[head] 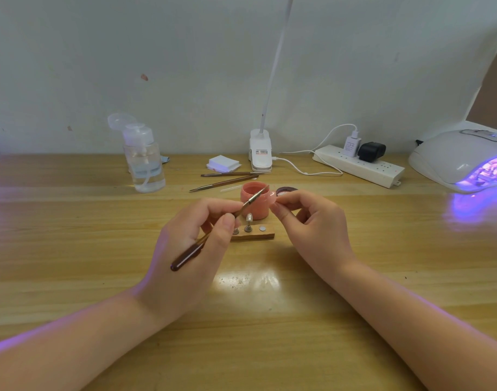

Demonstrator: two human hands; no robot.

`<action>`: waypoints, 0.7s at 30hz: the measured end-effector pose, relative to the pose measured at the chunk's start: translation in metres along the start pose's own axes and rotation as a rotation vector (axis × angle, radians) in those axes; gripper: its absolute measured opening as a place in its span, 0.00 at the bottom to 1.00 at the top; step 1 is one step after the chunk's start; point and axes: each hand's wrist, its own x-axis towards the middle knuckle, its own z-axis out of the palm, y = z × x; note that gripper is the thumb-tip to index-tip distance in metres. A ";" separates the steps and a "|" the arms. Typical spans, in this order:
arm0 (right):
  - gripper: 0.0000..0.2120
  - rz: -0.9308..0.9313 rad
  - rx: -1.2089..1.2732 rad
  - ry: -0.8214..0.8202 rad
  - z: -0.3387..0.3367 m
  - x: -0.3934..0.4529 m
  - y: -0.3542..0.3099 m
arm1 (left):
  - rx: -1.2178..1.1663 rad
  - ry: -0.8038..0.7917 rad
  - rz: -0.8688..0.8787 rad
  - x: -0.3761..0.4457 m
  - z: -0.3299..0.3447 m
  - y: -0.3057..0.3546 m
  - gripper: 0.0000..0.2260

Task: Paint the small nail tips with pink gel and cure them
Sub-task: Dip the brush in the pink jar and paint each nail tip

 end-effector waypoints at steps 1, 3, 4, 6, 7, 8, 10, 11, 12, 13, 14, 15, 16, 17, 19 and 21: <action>0.03 0.000 0.004 -0.005 0.000 0.000 -0.001 | -0.002 -0.003 -0.012 0.001 0.000 0.000 0.09; 0.03 0.005 0.016 -0.009 0.000 -0.001 -0.001 | 0.009 -0.017 -0.022 0.001 0.001 -0.001 0.09; 0.03 0.008 0.021 -0.008 0.000 -0.001 -0.001 | 0.012 -0.025 -0.020 0.001 0.001 -0.001 0.09; 0.03 0.010 0.022 -0.005 0.000 -0.001 -0.001 | 0.009 -0.035 -0.025 0.000 0.001 -0.002 0.10; 0.03 0.012 0.023 -0.003 0.000 -0.001 -0.001 | 0.003 -0.036 -0.023 0.000 0.000 -0.002 0.10; 0.03 0.016 0.028 0.002 0.000 -0.001 -0.002 | -0.006 -0.035 -0.012 -0.001 0.000 -0.002 0.10; 0.03 0.022 0.040 0.012 0.001 -0.001 -0.002 | -0.023 -0.036 0.023 -0.002 -0.001 -0.002 0.09; 0.03 0.023 0.043 0.013 0.001 -0.001 -0.001 | -0.028 -0.033 0.037 -0.002 -0.001 -0.002 0.09; 0.03 0.022 0.046 0.011 0.001 -0.001 -0.001 | -0.031 -0.028 0.045 -0.002 -0.001 -0.002 0.09; 0.02 0.021 0.047 0.006 0.001 -0.001 -0.001 | -0.035 -0.018 0.042 -0.002 -0.001 -0.002 0.09; 0.02 0.019 0.050 0.003 0.001 -0.001 -0.001 | -0.041 -0.005 0.028 -0.001 0.000 -0.002 0.09; 0.02 0.017 0.054 0.002 0.001 -0.001 0.000 | -0.051 0.007 0.007 -0.001 0.000 -0.002 0.09; 0.02 0.015 0.059 0.003 0.001 -0.001 0.000 | -0.064 0.015 -0.018 0.000 0.001 -0.003 0.09; 0.01 0.013 0.065 0.006 0.002 -0.001 0.000 | -0.078 0.016 -0.043 0.001 0.002 -0.003 0.09; 0.01 0.008 0.070 0.005 0.002 -0.001 -0.001 | -0.115 0.010 -0.088 0.001 0.003 -0.005 0.10; 0.01 0.008 0.073 0.001 0.002 -0.001 -0.001 | -0.140 0.003 -0.104 0.001 0.003 -0.005 0.10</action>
